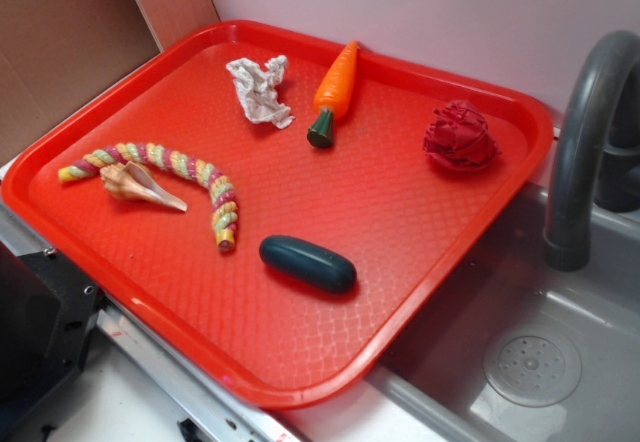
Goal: Grab the red paper.
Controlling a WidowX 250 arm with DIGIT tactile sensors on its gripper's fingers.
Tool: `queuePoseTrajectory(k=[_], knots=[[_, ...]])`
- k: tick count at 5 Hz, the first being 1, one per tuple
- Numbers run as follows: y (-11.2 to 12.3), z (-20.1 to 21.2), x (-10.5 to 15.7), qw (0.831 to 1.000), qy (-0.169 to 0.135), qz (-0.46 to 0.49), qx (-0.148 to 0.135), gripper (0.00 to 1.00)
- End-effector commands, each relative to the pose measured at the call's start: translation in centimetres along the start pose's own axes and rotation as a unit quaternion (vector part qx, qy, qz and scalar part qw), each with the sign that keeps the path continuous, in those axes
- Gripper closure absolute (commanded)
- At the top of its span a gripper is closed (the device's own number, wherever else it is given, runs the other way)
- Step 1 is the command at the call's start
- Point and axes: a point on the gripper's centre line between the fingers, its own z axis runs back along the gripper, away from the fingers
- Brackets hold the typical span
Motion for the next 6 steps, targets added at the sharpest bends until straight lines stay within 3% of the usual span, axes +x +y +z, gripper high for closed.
queuePoseTrajectory(k=[1, 2, 3, 5, 6], knots=[[0.0, 0.0, 0.0, 1.0, 0.0, 0.0, 0.0, 0.0], [-1.5, -1.9, 1.9, 0.993, -0.001, -0.114, 0.027, 0.0], [-2.9, -2.8, 5.0, 0.978, -0.029, -0.201, 0.043, 0.0], [-7.4, -7.2, 10.8, 0.943, -0.06, -0.316, 0.086, 0.0], [-9.2, -10.3, 13.3, 0.925, -0.058, -0.36, 0.104, 0.0]])
